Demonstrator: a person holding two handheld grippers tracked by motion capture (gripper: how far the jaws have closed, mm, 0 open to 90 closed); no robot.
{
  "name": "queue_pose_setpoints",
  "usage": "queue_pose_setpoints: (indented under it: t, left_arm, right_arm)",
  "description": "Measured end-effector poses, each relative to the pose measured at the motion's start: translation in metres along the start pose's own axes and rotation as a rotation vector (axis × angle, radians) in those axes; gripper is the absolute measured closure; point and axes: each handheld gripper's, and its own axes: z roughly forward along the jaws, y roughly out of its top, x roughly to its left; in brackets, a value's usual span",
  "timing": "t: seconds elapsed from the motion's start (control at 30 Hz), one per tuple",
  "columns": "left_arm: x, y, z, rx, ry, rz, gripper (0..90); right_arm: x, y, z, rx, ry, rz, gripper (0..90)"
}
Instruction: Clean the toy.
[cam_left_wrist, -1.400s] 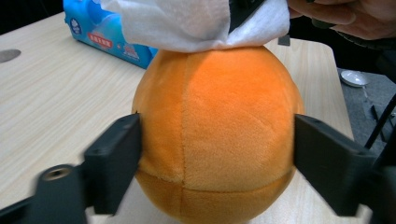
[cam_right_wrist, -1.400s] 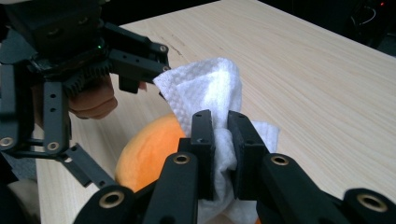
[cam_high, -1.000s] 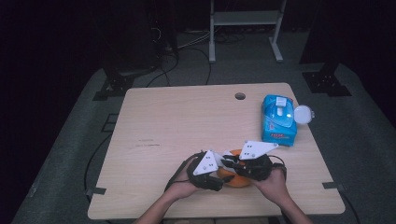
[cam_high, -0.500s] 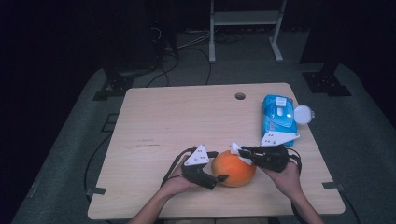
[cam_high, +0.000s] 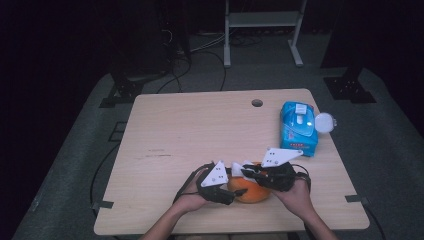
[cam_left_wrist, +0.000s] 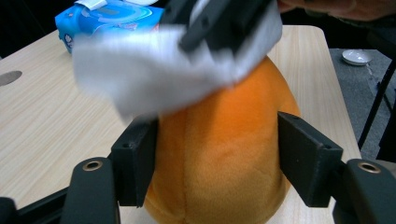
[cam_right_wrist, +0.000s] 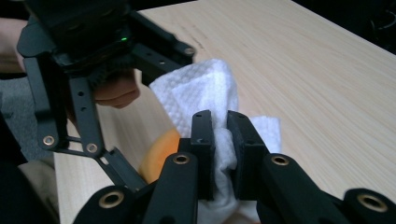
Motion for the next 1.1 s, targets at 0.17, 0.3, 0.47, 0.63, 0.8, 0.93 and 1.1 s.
queue_pose_setpoints:
  t: [0.17,0.3,0.47,0.63,0.8,0.93,1.1]
  left_arm:
    - [0.005,-0.005,-0.002,0.005,-0.006,-0.027,33.7]
    - [0.009,-0.004,-0.003,-0.013,-0.036,-0.078,23.2]
    - [0.009,-0.001,0.000,-0.019,-0.037,-0.122,17.1]
    - [0.006,0.001,0.001,-0.014,-0.045,-0.085,23.9]
    - [0.008,-0.002,-0.003,0.011,-0.029,-0.081,34.5]
    - [0.017,-0.010,-0.006,0.011,-0.037,-0.128,35.4]
    - [0.026,-0.016,-0.009,0.011,-0.045,-0.162,35.3]
  right_arm:
    - [-0.025,-0.012,-0.016,0.002,-0.068,0.061,80.3]
    - [-0.037,-0.025,-0.022,-0.009,-0.052,0.136,80.2]
    - [-0.026,-0.017,-0.015,-0.003,-0.068,0.075,80.2]
    - [-0.005,-0.006,-0.006,-0.021,-0.014,0.032,80.1]
    - [0.001,-0.002,-0.001,-0.007,-0.014,-0.008,80.1]
    - [-0.019,-0.013,-0.012,-0.009,-0.063,0.047,80.3]
    - [-0.044,-0.033,-0.022,-0.023,-0.069,0.159,80.3]
